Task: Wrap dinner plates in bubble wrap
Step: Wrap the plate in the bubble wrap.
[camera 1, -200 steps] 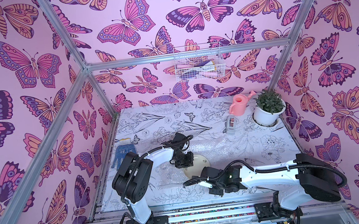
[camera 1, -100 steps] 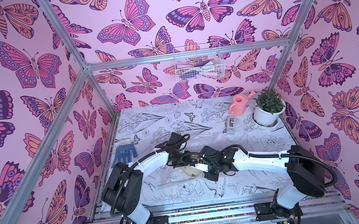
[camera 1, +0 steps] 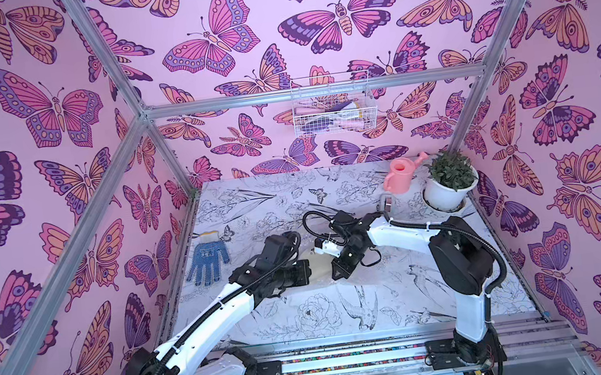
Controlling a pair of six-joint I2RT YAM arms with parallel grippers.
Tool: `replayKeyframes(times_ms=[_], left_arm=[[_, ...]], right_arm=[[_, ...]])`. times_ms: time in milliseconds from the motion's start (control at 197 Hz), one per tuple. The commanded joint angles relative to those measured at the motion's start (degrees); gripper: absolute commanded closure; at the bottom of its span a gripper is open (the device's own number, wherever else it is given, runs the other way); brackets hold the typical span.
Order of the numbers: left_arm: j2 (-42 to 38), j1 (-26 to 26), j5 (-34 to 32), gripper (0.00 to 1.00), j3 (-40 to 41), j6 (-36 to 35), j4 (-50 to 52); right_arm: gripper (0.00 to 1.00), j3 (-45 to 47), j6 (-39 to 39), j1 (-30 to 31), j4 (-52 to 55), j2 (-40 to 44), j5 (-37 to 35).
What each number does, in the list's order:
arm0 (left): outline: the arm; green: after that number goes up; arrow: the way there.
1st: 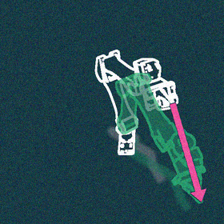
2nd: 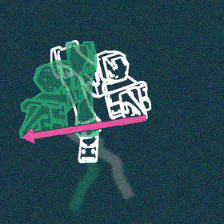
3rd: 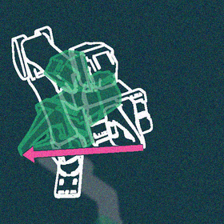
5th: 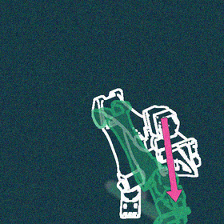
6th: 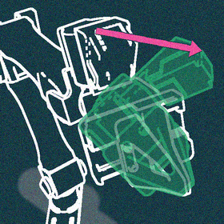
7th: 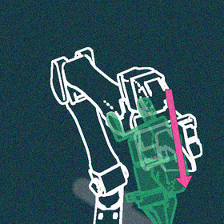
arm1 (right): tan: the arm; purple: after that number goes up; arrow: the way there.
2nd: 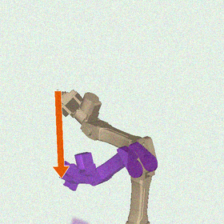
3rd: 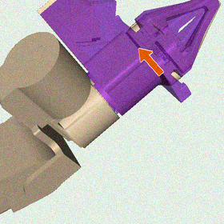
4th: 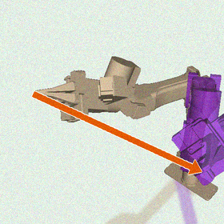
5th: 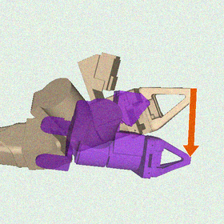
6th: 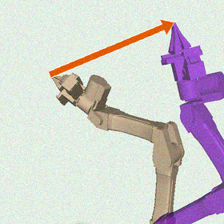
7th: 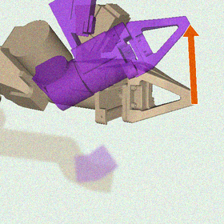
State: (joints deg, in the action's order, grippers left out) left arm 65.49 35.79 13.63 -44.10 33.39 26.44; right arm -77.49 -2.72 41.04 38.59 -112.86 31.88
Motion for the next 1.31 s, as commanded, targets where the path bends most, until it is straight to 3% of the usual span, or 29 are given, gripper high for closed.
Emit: replayKeyframes(times_ms=[0,203,452,858,1025,1198,1310], left_arm=[[1.7,1.4,-1.06,0.97,2.82,3.02,-0.21],[6.83,2.76,-1.98,0.99,1.44,2.63,-4.41],[18.43,3.03,-1.81,1.0,-3.47,0.46,-8.69],[29.6,2.82,-6.7,1.0,-9.17,-3.32,-10.44],[32.69,2.33,-7.82,1.0,-8.47,-3.55,-9.54],[34.95,2.29,-7.74,1.0,-8.02,-3.73,-8.76],[35.15,2.21,-7.9,1.0,-7.55,-3.68,-8.51]], right_arm=[[1.0,-2.04,6.82,-1.42,2.04,-1.75,10.05],[1.0,-2.61,12.76,-3.51,0.58,-4.17,14.03],[1.0,-1.68,19.0,-6.32,-2.4,-4.96,17.53],[1.0,-1.98,17.18,-6.54,0.24,-6.59,18.12],[1.0,-3.95,17.32,-7.33,2.88,-4.57,13.07],[0.56,-2.6,22.81,-9.78,3.69,4.93,-5.1],[0.47,3.2,26.81,-11.52,3.02,14.07,-16.91]])
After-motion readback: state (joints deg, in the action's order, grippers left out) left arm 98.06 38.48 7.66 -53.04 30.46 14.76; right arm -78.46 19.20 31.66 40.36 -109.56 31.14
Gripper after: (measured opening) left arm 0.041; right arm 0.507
